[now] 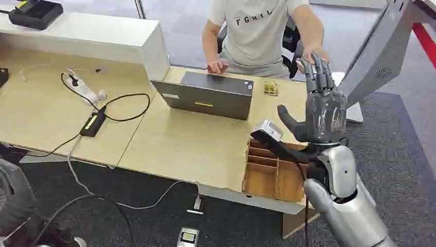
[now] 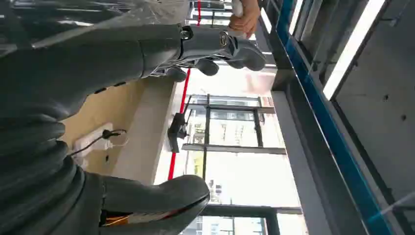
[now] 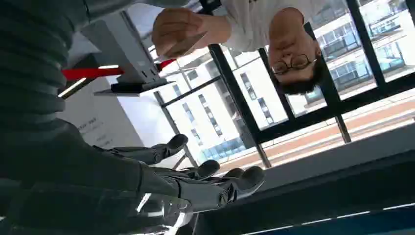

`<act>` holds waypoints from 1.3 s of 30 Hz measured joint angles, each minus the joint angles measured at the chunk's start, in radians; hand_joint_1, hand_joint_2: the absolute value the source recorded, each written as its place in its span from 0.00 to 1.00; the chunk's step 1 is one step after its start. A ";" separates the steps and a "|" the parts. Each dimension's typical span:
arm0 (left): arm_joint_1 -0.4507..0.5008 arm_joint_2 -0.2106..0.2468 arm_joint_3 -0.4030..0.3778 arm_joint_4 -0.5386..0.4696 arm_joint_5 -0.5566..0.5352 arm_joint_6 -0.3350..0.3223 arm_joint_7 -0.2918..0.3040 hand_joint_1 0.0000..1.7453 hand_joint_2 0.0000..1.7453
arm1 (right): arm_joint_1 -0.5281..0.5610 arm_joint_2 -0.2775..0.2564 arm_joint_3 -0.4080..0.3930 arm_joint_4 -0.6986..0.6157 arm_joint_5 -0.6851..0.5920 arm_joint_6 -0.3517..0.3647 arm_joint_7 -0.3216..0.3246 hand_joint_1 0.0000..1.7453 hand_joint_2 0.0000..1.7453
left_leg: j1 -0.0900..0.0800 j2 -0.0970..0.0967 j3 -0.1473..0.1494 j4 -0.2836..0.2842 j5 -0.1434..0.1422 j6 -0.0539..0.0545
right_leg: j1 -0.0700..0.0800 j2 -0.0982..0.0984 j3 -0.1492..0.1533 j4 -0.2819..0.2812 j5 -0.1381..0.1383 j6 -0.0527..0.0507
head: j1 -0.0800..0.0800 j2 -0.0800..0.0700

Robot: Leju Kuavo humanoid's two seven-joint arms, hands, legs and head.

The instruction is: Pass the card to the sensor for recognition and then transmit it.

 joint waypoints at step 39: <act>0.004 0.000 -0.023 0.000 0.018 0.000 0.000 0.00 1.00 | -0.209 0.184 0.029 0.645 0.084 0.041 0.068 1.00 1.00 | 0.000 0.000 0.001 0.001 0.000 0.000 | 0.000 0.000 -0.001 0.000 0.000 0.000 | 0.000 0.000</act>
